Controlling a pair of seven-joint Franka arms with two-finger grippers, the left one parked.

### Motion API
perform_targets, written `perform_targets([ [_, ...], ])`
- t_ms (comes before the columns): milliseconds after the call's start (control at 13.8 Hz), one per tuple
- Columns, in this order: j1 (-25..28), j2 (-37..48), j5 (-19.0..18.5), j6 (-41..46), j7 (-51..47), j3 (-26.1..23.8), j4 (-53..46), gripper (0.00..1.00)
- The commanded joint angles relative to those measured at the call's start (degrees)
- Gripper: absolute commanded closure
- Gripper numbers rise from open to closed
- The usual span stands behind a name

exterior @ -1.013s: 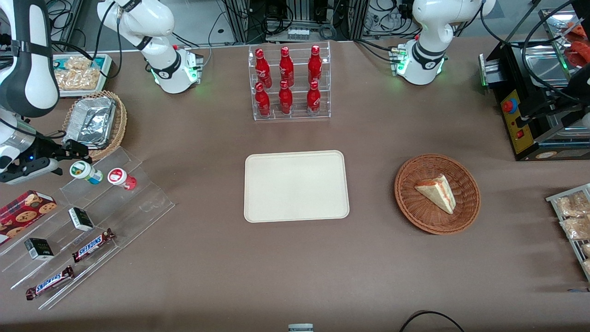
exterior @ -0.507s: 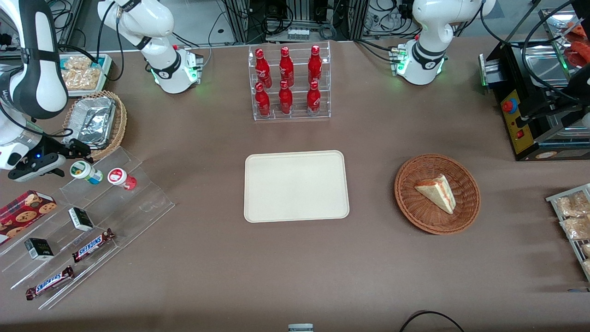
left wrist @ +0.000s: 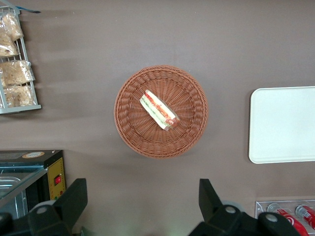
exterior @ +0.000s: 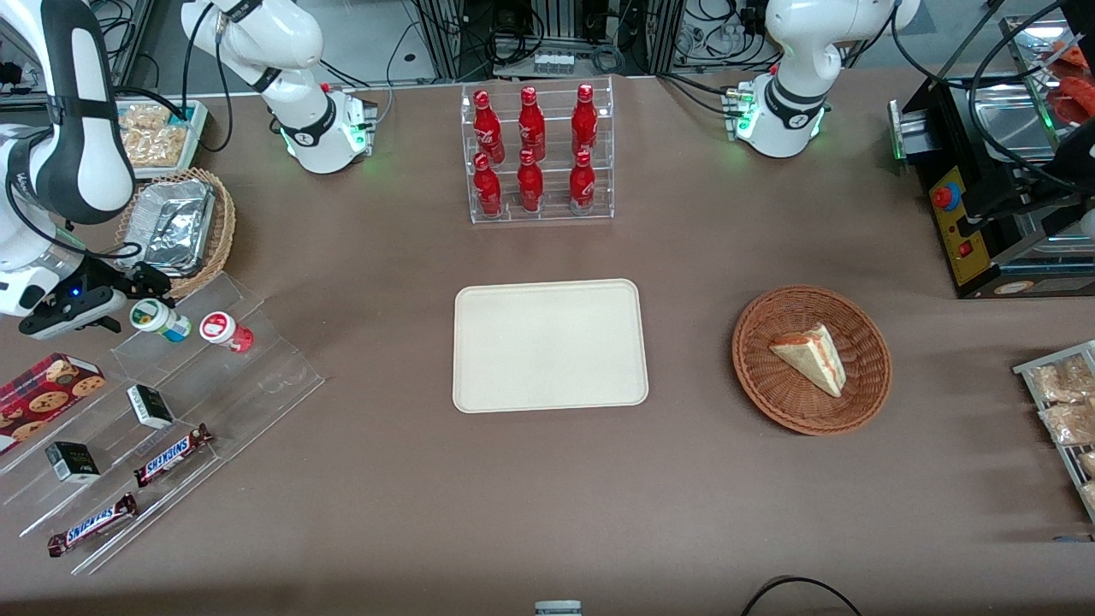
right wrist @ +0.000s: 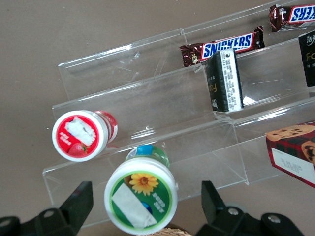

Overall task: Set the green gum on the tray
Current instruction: 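Close the right gripper on the green-lidded gum tub and lift it, then carry the held gum tub over to the cream tray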

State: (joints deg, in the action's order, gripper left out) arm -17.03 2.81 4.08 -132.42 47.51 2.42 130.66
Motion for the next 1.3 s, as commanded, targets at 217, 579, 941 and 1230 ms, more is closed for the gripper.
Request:
perform_targets([
  [217, 0.07, -0.35, 0.58, -0.65, -0.05, -0.48, -0.14, 1.00],
  [579, 0.07, 0.44, 0.67, 2.50, -0.40, -0.57, -2.50, 1.00],
  [941, 2.78, 0.27, 0.67, 23.05, -4.43, -1.19, -18.39, 1.00],
  [1230, 12.17, 0.45, 0.58, 32.91, -17.33, -1.10, -26.14, 1.00],
])
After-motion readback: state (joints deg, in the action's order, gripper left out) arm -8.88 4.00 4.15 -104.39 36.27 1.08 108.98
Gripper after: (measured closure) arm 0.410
